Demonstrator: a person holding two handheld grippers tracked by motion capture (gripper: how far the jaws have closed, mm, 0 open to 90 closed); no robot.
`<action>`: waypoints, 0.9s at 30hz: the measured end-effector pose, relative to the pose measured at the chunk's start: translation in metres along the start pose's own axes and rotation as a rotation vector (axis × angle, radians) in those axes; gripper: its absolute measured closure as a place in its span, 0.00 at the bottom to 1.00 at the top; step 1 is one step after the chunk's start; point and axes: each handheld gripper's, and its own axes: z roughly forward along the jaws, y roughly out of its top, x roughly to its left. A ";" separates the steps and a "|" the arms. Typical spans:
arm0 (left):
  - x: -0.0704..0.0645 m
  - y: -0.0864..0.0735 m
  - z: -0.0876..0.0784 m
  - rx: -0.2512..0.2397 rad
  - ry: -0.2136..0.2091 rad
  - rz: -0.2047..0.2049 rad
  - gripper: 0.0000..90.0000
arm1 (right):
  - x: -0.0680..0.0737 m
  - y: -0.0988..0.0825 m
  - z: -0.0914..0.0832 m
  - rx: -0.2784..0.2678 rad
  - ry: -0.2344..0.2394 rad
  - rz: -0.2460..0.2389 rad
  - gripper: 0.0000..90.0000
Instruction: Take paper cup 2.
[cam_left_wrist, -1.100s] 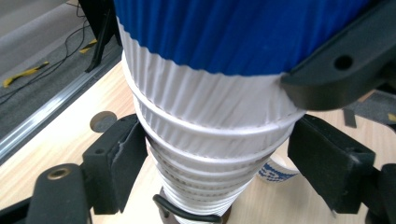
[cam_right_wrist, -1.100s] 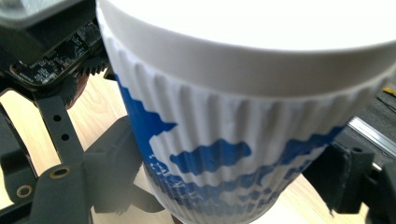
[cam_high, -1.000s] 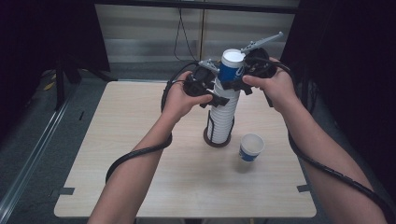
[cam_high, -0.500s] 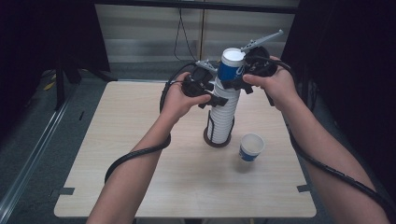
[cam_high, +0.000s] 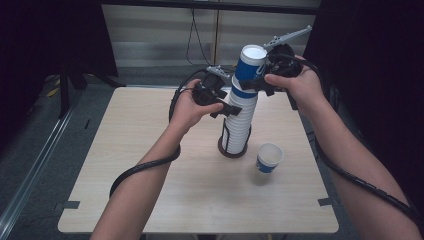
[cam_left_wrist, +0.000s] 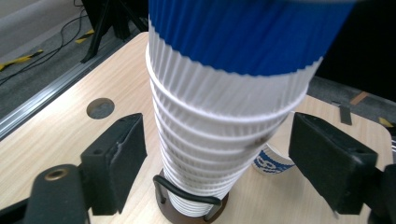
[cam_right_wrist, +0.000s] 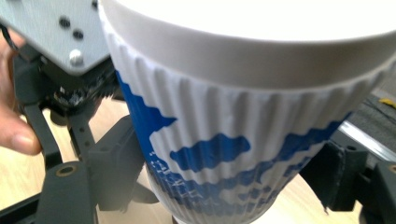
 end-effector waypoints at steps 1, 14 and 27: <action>0.000 0.000 0.000 -0.001 0.001 0.001 0.21 | -0.001 0.001 -0.002 -0.006 0.007 0.001 0.24; -0.003 -0.007 -0.003 0.020 0.007 0.000 0.18 | -0.001 0.007 -0.016 -0.021 0.000 -0.004 0.24; -0.003 -0.018 -0.002 0.049 0.002 -0.005 0.18 | 0.000 0.009 -0.026 -0.032 -0.006 -0.010 0.23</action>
